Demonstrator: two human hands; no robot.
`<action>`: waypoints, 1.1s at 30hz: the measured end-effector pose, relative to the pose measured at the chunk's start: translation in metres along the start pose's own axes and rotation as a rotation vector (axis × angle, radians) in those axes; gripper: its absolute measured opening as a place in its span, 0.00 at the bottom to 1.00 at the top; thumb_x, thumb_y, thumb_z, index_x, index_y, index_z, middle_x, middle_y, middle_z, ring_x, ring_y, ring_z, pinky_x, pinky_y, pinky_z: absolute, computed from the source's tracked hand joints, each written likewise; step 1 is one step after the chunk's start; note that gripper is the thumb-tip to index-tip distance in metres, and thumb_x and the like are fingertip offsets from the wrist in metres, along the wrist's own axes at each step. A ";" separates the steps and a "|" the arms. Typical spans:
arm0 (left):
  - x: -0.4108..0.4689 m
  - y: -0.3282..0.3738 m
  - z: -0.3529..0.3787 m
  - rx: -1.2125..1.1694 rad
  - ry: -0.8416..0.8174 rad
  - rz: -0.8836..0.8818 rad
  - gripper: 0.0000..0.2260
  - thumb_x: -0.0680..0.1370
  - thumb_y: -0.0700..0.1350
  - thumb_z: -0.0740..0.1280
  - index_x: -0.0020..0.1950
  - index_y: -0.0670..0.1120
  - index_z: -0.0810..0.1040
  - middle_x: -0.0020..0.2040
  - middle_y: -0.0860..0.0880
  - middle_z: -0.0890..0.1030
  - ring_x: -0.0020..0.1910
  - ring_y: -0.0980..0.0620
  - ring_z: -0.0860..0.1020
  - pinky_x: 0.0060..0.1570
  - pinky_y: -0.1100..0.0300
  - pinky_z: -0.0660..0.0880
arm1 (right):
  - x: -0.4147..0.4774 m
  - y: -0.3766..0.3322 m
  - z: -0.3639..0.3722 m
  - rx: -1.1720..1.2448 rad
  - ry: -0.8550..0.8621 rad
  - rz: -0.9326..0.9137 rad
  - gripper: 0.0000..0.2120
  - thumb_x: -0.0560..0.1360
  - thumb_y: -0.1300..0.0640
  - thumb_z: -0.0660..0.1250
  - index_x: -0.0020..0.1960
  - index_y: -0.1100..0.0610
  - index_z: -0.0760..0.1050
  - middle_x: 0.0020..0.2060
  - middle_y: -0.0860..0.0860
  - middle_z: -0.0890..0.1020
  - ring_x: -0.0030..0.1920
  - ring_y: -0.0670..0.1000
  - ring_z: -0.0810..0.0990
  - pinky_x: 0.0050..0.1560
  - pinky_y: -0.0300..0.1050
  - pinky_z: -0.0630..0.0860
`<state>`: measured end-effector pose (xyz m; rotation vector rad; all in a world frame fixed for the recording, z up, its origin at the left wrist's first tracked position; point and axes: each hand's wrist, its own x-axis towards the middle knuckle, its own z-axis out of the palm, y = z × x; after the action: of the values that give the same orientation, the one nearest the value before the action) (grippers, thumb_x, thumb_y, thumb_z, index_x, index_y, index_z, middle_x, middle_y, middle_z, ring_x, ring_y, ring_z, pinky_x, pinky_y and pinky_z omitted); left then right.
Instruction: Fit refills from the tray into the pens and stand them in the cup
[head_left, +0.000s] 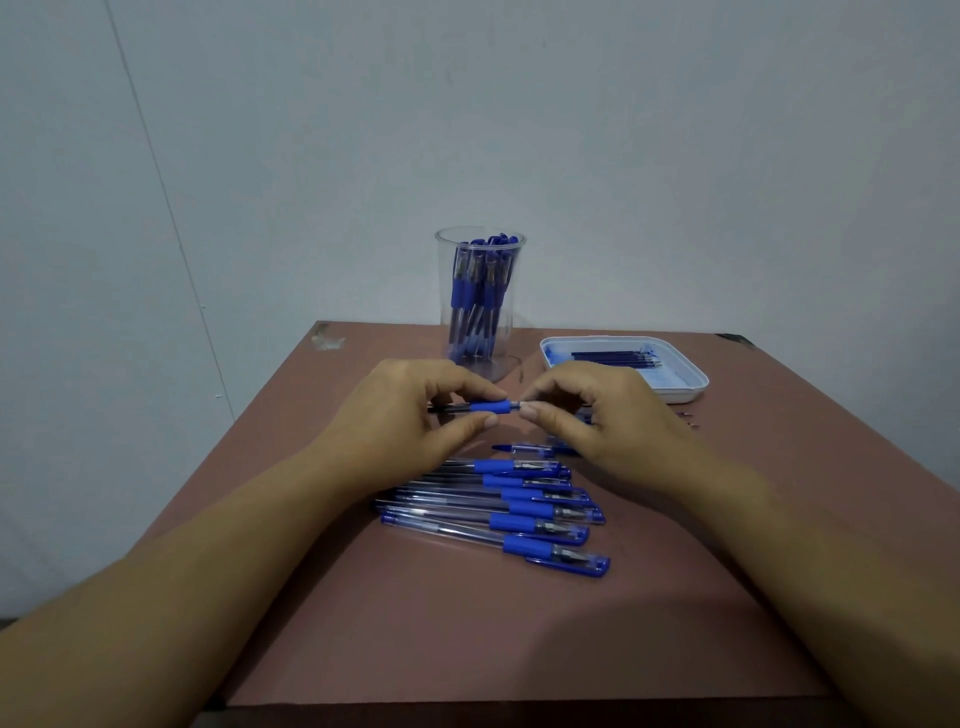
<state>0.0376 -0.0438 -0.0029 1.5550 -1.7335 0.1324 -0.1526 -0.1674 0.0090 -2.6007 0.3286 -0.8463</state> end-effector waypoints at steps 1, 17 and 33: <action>0.000 0.000 0.000 -0.005 -0.004 -0.002 0.09 0.74 0.51 0.73 0.54 0.58 0.84 0.44 0.60 0.84 0.40 0.55 0.81 0.40 0.55 0.80 | 0.000 0.001 -0.001 -0.002 -0.001 0.007 0.05 0.78 0.50 0.66 0.47 0.50 0.80 0.39 0.40 0.80 0.43 0.42 0.78 0.41 0.32 0.71; -0.001 0.001 0.000 -0.008 0.003 0.010 0.09 0.74 0.51 0.73 0.53 0.58 0.84 0.43 0.62 0.83 0.40 0.57 0.80 0.41 0.57 0.79 | -0.001 -0.002 0.001 0.040 0.021 0.004 0.05 0.75 0.51 0.71 0.48 0.44 0.76 0.39 0.41 0.79 0.42 0.44 0.78 0.41 0.34 0.74; 0.000 -0.001 0.001 -0.002 0.009 0.005 0.09 0.74 0.52 0.73 0.54 0.59 0.84 0.43 0.62 0.83 0.40 0.56 0.81 0.40 0.57 0.79 | 0.002 -0.001 0.004 0.059 0.027 0.034 0.02 0.74 0.49 0.70 0.46 0.43 0.78 0.37 0.42 0.79 0.39 0.44 0.76 0.38 0.34 0.71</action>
<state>0.0377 -0.0443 -0.0040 1.5466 -1.7305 0.1400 -0.1488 -0.1660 0.0071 -2.5243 0.3496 -0.8671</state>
